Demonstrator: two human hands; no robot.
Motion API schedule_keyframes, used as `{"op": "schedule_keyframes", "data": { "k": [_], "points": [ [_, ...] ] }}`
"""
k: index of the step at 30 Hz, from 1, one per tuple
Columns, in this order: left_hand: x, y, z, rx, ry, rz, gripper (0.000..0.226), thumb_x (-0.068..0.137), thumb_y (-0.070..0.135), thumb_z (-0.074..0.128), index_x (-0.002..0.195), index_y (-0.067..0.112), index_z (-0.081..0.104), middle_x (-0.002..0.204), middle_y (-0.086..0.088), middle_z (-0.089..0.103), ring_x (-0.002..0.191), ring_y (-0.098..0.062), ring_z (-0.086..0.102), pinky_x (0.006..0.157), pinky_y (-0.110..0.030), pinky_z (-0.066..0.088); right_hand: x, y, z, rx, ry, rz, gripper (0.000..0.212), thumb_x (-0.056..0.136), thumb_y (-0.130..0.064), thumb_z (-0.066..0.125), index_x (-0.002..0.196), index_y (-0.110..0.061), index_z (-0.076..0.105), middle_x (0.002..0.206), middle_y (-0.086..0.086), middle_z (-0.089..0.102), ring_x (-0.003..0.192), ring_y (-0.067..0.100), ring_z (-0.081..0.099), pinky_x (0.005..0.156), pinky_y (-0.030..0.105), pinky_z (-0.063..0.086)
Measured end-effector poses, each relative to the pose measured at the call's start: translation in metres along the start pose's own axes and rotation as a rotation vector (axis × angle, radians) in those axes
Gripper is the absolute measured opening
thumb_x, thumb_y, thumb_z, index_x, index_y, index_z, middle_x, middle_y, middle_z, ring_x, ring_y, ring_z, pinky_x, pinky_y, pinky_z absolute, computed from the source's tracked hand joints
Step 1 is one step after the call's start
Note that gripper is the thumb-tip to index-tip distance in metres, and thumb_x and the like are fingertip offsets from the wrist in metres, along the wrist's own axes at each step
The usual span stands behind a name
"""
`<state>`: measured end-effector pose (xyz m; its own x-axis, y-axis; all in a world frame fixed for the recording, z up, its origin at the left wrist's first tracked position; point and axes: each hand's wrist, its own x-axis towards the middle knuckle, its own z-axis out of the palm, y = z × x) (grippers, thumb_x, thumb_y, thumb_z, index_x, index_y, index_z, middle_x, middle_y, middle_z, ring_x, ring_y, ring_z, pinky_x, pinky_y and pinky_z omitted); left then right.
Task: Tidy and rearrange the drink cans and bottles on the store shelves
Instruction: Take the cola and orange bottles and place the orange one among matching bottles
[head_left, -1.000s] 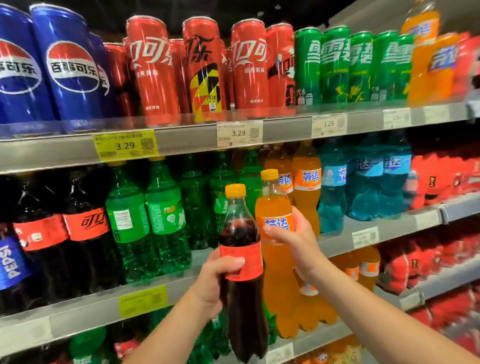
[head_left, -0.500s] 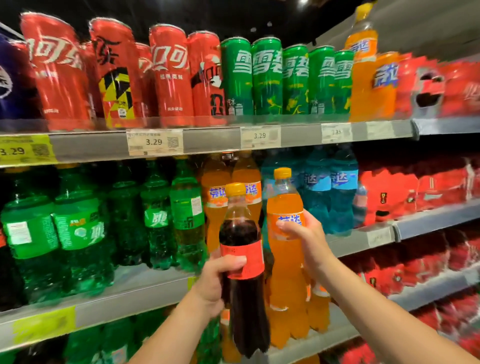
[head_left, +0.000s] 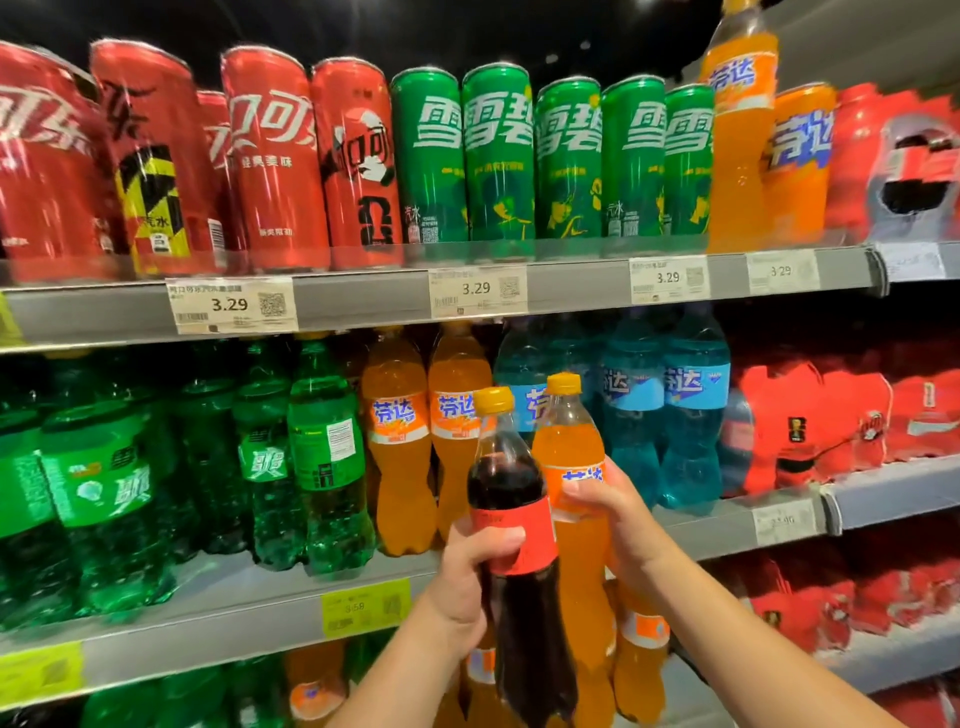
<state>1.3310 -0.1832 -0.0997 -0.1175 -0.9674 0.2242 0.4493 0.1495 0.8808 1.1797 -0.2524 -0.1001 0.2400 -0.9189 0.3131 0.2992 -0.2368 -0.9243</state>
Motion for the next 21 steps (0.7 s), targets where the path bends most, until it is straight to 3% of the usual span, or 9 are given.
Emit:
{"op": "schedule_keyframes", "data": {
  "k": [4, 8, 11, 15, 21],
  "points": [
    [0.003, -0.001, -0.002, 0.032, -0.008, -0.001, 0.035, 0.029, 0.028, 0.075, 0.063, 0.017, 0.074, 0.063, -0.005, 0.065, 0.059, -0.019, 0.062, 0.056, -0.026, 0.052, 0.004, 0.005, -0.003, 0.01, -0.025, 0.013, 0.075, 0.054, -0.032, 0.076, 0.122, -0.007, 0.056, 0.115, 0.025, 0.064, 0.106, 0.044, 0.06, 0.095, 0.058, 0.044],
    [0.008, 0.0, -0.003, 0.062, -0.051, 0.007, 0.049, 0.022, 0.034, 0.085, 0.067, 0.018, 0.076, 0.064, -0.006, 0.066, 0.058, -0.018, 0.063, 0.057, -0.027, 0.053, 0.006, 0.007, -0.007, 0.043, -0.037, 0.023, 0.087, 0.047, -0.037, 0.085, 0.122, -0.004, 0.056, 0.112, 0.026, 0.065, 0.101, 0.041, 0.061, 0.093, 0.057, 0.045],
    [0.014, 0.0, 0.001, 0.065, -0.067, -0.006, 0.038, 0.03, 0.027, 0.078, 0.067, 0.019, 0.076, 0.063, -0.005, 0.066, 0.059, -0.019, 0.062, 0.057, -0.026, 0.053, 0.006, 0.006, -0.012, 0.058, -0.042, 0.018, 0.077, 0.051, -0.029, 0.077, 0.12, -0.002, 0.056, 0.109, 0.025, 0.066, 0.098, 0.04, 0.062, 0.09, 0.054, 0.047],
    [0.02, -0.007, 0.008, 0.055, -0.081, -0.016, 0.057, 0.019, 0.04, 0.089, 0.07, 0.019, 0.076, 0.066, -0.005, 0.067, 0.059, -0.018, 0.064, 0.058, -0.026, 0.054, 0.004, 0.001, -0.023, 0.059, -0.018, 0.012, 0.072, 0.048, -0.031, 0.076, 0.115, -0.008, 0.059, 0.104, 0.019, 0.068, 0.094, 0.035, 0.064, 0.088, 0.05, 0.049],
    [0.03, -0.011, 0.021, 0.069, -0.096, -0.072, 0.031, 0.038, 0.026, 0.072, 0.068, 0.017, 0.075, 0.066, -0.005, 0.067, 0.061, -0.017, 0.065, 0.059, -0.025, 0.054, 0.004, -0.002, -0.04, 0.041, 0.025, -0.01, 0.07, 0.043, -0.032, 0.081, 0.107, -0.011, 0.062, 0.096, 0.014, 0.07, 0.09, 0.034, 0.063, 0.085, 0.048, 0.048]
  ]
}}
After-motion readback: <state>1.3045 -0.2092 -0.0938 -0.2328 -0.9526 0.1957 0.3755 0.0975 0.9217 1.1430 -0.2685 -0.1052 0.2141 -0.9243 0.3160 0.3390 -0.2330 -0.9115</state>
